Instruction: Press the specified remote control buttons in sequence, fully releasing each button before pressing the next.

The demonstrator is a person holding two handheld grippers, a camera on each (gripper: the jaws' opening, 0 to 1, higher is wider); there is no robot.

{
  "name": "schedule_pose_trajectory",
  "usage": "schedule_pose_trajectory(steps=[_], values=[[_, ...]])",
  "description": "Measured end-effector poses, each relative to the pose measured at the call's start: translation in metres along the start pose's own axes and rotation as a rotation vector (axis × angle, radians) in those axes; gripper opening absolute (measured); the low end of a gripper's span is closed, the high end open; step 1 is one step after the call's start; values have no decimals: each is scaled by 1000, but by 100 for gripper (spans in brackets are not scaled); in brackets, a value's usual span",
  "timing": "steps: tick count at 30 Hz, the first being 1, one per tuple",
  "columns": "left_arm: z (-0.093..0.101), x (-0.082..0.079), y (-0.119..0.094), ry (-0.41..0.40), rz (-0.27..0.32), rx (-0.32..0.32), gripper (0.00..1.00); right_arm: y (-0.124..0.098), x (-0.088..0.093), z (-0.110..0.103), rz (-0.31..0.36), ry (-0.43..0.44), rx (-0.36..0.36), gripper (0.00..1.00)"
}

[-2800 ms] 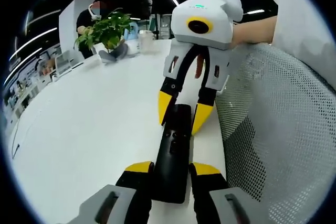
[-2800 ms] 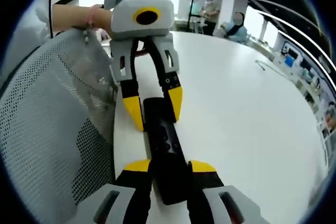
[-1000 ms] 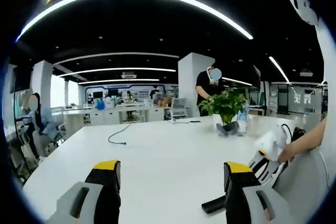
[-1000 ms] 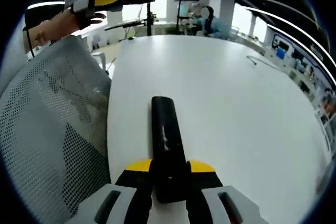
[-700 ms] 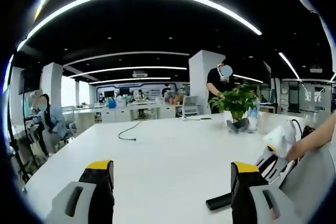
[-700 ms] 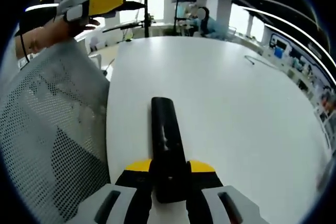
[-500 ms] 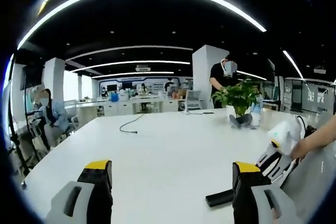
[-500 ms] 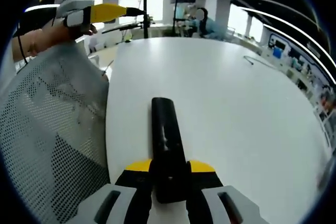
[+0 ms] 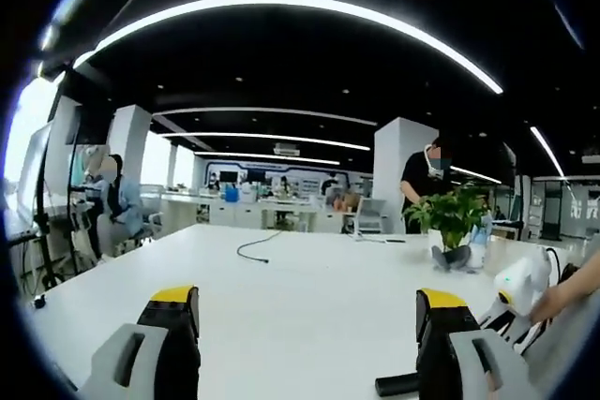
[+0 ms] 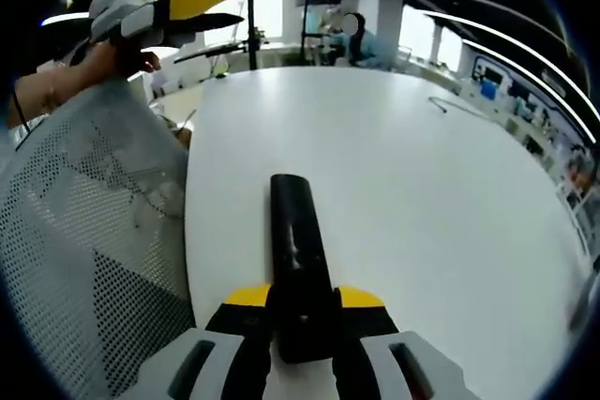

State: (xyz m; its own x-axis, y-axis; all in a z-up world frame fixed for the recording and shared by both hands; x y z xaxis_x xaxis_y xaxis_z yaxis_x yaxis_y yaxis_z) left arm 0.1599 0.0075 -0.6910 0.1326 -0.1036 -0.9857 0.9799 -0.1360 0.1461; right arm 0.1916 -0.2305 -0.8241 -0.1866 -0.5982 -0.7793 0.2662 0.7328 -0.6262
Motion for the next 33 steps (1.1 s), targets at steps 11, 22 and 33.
schedule_pose_trajectory(steps=[11,22,33], values=[[1,5,3,-25,-38,24,99,0,1,0,7,21,21,21],[-2,2,0,-26,-11,19,99,1,-3,3,-41,-2,-3,21],[-1,2,1,-33,-10,39,99,-9,5,21,-106,5,-1,21]])
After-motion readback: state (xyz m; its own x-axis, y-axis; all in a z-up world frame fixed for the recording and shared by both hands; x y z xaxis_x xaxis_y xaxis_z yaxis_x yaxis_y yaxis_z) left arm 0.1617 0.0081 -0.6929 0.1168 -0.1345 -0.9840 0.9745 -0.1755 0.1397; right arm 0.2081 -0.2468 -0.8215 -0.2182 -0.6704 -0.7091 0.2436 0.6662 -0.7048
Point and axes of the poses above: the point that each gripper's makers call its tool centre point, and the gripper's own axes: y roughly forward along the fingers, z roughly to its right, x roughly out of its underside, the point moved 6 cm from there along -y, roughly backward along the fingers, and after that the axes turned 9 degrees about z, right-handed, at the moved point
